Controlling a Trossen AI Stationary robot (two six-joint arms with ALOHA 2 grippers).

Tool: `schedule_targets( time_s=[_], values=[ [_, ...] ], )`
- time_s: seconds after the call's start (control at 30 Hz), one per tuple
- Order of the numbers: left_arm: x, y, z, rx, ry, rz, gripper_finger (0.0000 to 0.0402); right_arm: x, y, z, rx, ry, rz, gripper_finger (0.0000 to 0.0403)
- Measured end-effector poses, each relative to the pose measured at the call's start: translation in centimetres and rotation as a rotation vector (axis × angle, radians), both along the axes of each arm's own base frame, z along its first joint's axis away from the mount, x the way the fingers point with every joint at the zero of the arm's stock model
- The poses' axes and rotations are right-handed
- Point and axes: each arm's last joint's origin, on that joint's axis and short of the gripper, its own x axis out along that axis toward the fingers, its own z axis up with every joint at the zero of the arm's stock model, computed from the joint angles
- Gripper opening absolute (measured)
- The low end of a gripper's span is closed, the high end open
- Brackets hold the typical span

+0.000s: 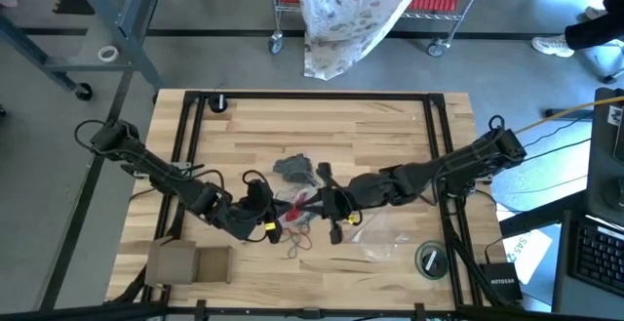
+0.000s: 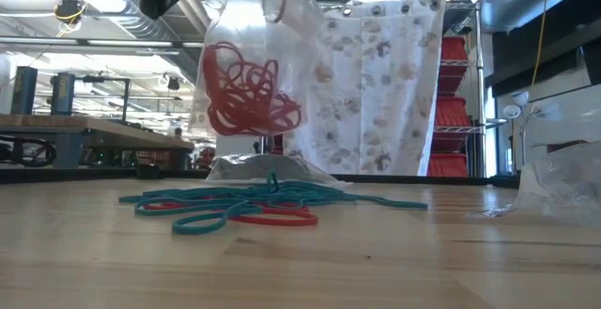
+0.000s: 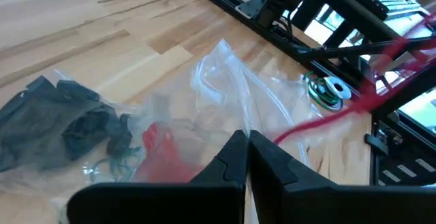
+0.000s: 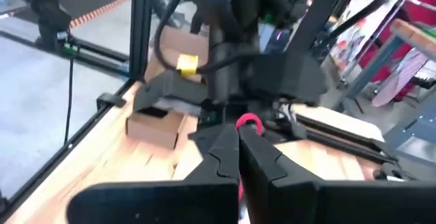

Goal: Sort rubber bands
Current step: Put the red rubber band into the transparent zip lock bag

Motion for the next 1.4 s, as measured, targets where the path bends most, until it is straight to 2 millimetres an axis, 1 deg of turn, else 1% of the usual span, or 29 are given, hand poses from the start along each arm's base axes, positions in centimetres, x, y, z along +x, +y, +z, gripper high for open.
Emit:
schedule_targets(
  time_s=[0.27, 0.5, 0.57, 0.63, 0.77, 0.87, 0.97, 1.07, 1.13, 1.2, 1.27, 1.4],
  values=[
    [0.3, -0.2, 0.6, 0.036, -0.046, -0.036, 0.0001, -0.1, -0.3, -0.4, -0.034, 0.040, -0.062, 0.0001],
    [0.3, -0.2, 0.8, 0.032, -0.054, -0.036, 0.0001, -0.3, -0.3, -0.9, 0.058, 0.102, -0.099, 0.0001],
    [0.1, -0.1, 1.1, 0.027, -0.062, -0.037, 0.0001, -0.4, -0.4, -1.2, 0.060, 0.135, -0.106, 0.0010],
    [-0.1, 0.0, 1.4, 0.024, -0.073, -0.037, 0.0001, -0.5, -0.4, -1.5, 0.078, 0.167, -0.119, 0.0031],
    [-0.3, 0.1, 1.9, 0.022, -0.088, -0.040, 0.0001, -0.7, -0.4, -1.6, 0.106, 0.190, -0.132, 0.0099],
    [-0.3, 0.2, 2.0, 0.022, -0.090, -0.040, 0.0001, -1.0, -0.2, -1.1, 0.094, 0.228, -0.121, 0.0145],
    [-0.3, 0.2, 2.0, 0.026, -0.083, -0.040, 0.0001, -1.3, 0.1, -0.6, 0.101, 0.278, -0.099, 0.0175],
    [-0.4, 0.2, 1.9, 0.037, -0.078, -0.040, 0.0001, -2.0, 1.1, -0.8, 0.124, 0.349, -0.041, 0.0188],
    [-0.5, 0.3, 2.1, 0.057, -0.083, -0.027, 0.0001, -2.4, 2.0, -1.4, 0.122, 0.367, -0.006, 0.0189],
    [-0.7, 0.5, 2.5, 0.062, -0.096, -0.016, 0.0001, -2.7, 2.8, -2.6, 0.107, 0.388, 0.011, 0.0190],
    [-0.8, 0.7, 2.8, 0.070, -0.108, -0.003, 0.0001, -2.6, 3.4, -4.4, 0.081, 0.419, 0.008, 0.0190],
    [-0.8, 0.8, 2.9, 0.081, -0.103, 0.003, 0.0001, -1.6, 3.7, -8.5, 0.073, 0.461, -0.065, 0.0190]
  ],
)
